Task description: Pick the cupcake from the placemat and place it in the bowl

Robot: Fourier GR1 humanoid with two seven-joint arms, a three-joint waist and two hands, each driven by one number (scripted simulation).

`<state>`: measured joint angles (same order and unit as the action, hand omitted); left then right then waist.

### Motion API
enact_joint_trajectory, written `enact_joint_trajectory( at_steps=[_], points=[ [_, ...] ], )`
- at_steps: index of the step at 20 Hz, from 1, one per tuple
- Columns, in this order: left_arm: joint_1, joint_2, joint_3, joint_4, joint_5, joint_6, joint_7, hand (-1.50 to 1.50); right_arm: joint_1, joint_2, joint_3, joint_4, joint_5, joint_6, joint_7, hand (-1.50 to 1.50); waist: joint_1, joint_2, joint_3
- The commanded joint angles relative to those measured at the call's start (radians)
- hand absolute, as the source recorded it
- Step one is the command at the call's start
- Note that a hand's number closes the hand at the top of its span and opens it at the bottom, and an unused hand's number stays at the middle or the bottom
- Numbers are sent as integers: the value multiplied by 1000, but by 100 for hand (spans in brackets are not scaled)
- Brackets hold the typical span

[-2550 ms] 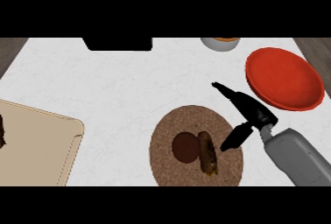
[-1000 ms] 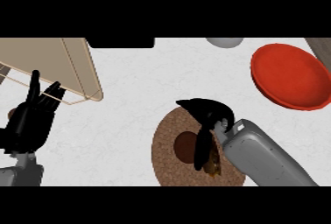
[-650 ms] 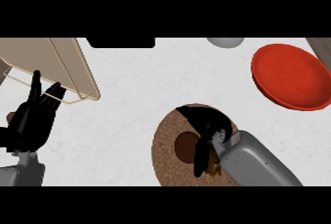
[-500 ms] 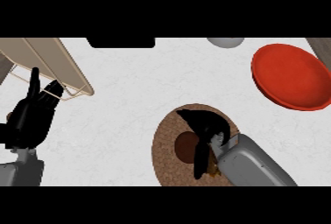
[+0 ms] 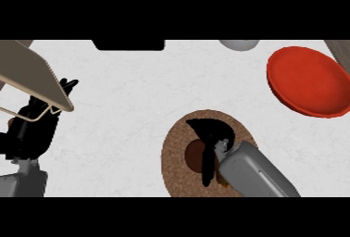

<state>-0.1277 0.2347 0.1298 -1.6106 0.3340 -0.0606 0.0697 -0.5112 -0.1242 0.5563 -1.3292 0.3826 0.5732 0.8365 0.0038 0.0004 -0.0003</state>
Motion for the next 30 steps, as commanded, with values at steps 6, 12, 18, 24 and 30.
enact_joint_trajectory(
  at_steps=[6,12,18,24,30],
  points=[
    [31,-35,-11,-18,-9,-13,-15,0,-81,26,39,94,109,101,-104,150,7,0,0],
    [0,-36,-4,-17,-29,-4,13,0,-80,26,-5,108,216,109,-210,150,2,0,0],
    [24,-19,25,-21,-24,-3,1,0,115,-355,26,-200,230,40,-583,150,-30,-8,3],
    [-21,1,52,-7,-1,2,34,0,303,-647,-54,-286,291,-218,-982,150,-47,-4,3],
    [51,-50,3,-25,-43,-1,-21,0,363,-743,-327,-306,180,-329,-1083,150,-29,-4,0]
  ],
)
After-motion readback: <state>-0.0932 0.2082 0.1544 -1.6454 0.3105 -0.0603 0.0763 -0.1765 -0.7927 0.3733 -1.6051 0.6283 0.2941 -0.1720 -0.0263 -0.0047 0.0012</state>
